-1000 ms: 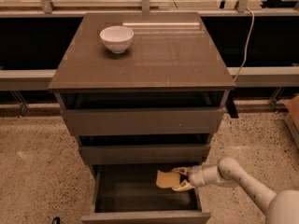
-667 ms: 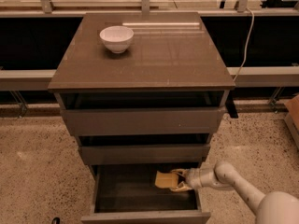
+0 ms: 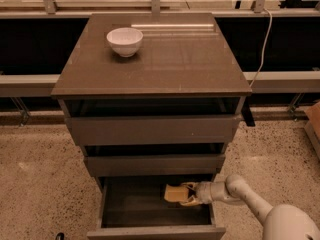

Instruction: Place sponge into bottom drawer

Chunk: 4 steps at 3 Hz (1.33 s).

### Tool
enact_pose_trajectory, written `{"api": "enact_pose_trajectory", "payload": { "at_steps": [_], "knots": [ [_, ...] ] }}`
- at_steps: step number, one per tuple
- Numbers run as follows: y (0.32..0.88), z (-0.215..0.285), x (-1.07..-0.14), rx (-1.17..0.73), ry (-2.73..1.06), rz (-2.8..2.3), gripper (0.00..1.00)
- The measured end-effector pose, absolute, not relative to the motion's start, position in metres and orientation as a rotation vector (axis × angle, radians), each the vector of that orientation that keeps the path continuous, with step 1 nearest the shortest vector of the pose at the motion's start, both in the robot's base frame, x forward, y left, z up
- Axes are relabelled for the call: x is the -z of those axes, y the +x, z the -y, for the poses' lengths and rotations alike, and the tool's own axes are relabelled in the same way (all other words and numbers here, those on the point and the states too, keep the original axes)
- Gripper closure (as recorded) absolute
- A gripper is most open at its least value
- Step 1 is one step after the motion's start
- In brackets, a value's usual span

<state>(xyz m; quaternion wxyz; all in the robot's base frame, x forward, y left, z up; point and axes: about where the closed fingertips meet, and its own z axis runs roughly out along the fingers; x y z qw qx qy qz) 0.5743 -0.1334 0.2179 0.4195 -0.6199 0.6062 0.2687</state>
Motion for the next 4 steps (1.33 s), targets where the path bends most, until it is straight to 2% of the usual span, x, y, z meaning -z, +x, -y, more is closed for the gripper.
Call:
{"api": "enact_pose_trajectory", "payload": {
  "at_steps": [3, 4],
  "knots": [
    [0.5713, 0.1251, -0.2146, -0.690, -1.556, -1.514, 0.17],
    [0.5703, 0.1223, -0.2136, -0.696, -1.557, -1.512, 0.00]
  ]
}}
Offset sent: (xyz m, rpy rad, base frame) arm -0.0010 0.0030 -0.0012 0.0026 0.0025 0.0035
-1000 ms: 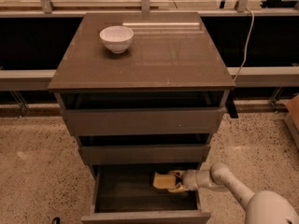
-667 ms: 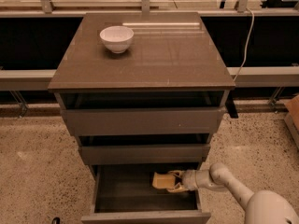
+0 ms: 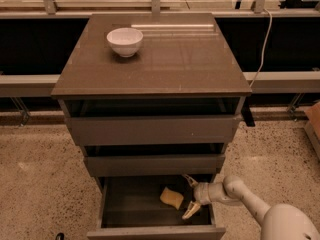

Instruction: Place sponge into bottom drawer

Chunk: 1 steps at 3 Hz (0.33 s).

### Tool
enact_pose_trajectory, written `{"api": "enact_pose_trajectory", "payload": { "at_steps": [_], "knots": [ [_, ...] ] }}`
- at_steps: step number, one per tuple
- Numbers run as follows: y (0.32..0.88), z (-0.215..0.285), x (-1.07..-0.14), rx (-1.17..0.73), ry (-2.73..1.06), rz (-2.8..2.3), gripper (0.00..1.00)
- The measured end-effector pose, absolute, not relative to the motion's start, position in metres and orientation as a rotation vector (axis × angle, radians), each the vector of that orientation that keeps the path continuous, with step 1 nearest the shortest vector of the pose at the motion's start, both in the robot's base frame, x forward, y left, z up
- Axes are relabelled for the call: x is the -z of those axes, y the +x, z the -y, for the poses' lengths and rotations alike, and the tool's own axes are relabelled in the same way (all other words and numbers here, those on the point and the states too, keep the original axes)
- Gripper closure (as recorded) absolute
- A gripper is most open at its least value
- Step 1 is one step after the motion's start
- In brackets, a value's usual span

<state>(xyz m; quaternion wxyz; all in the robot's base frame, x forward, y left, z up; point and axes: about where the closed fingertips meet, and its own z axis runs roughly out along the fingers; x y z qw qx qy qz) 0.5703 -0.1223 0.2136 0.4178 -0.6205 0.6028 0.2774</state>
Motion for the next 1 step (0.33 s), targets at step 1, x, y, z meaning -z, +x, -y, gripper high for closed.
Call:
{"api": "enact_pose_trajectory", "payload": {
  "at_steps": [1],
  "knots": [
    [0.5703, 0.1223, -0.2136, -0.696, -1.557, -1.512, 0.00]
  ]
}}
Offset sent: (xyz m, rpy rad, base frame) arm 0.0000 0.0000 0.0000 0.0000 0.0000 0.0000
